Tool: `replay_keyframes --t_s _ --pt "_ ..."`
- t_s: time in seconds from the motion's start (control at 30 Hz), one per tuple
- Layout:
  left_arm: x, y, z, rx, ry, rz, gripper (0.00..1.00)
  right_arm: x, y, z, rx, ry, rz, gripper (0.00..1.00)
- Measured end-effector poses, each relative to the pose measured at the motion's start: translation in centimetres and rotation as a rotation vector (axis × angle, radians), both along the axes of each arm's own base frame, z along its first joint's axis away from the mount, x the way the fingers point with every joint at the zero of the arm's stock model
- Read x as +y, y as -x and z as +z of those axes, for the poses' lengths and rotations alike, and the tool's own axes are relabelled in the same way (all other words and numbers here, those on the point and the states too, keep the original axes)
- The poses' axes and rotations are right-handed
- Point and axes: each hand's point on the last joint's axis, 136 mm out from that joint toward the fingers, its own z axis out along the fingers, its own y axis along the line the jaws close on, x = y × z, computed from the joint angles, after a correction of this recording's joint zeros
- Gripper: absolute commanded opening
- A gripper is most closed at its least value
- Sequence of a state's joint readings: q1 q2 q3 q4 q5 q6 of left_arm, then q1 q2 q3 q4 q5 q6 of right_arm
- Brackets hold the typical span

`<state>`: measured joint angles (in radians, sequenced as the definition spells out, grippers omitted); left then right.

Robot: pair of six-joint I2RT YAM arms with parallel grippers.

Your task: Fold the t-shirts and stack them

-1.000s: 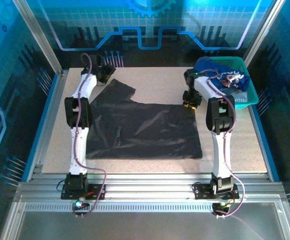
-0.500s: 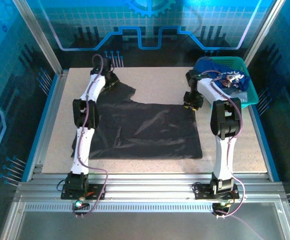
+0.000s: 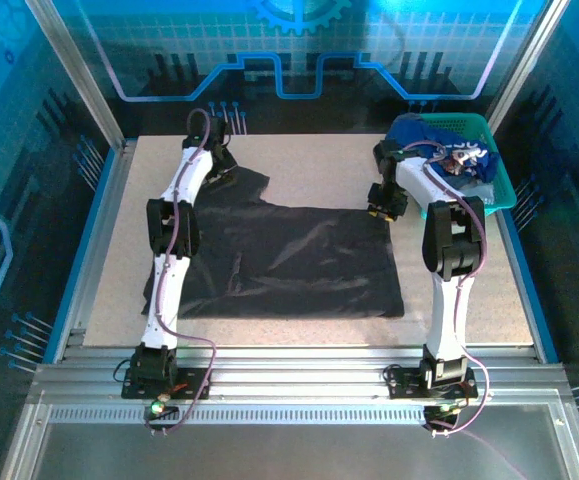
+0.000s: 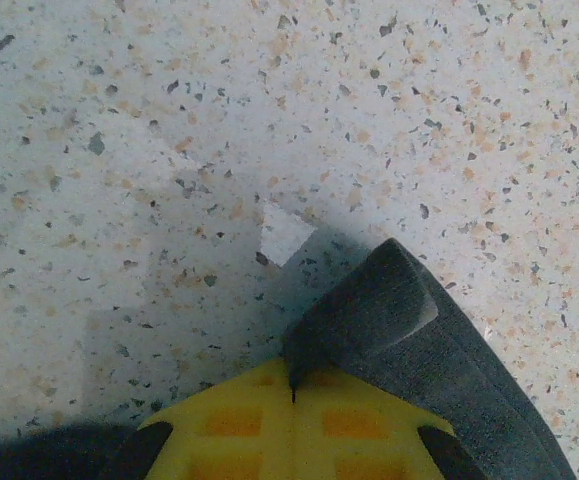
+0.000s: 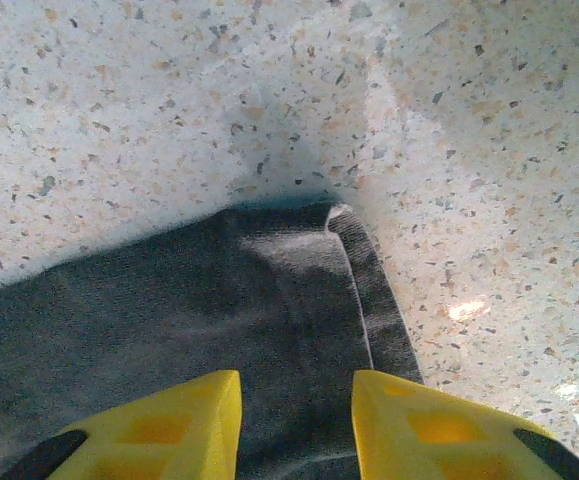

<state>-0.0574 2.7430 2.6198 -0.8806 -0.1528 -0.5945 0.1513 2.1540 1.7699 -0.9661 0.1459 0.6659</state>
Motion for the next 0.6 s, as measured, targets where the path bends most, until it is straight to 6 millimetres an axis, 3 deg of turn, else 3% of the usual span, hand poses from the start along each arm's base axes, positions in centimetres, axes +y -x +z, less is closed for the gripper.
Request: replay_keyframes --t_s 0.13,0.3,0.43,0.6 --pt "-0.2 0.9 1.5 -0.008 -0.009 -0.005 0.0 -0.6 -0.1 0.0 -0.004 0.015 -0.012 0.44" --pt "-1.2 0.8 7.3 -0.119 -0.003 -0.019 0.0 -0.9 -1.1 0.1 -0.019 0.035 -0.015 0.44" --pt "-1.5 0.3 11.2 -0.204 0.009 -0.026 0.0 -0.9 -2.3 -1.1 -0.018 0.052 -0.001 0.43" --pt "-1.8 0.2 11.7 -0.222 0.024 -0.035 0.0 -0.9 -3.8 -2.7 -0.007 0.064 0.021 0.32"
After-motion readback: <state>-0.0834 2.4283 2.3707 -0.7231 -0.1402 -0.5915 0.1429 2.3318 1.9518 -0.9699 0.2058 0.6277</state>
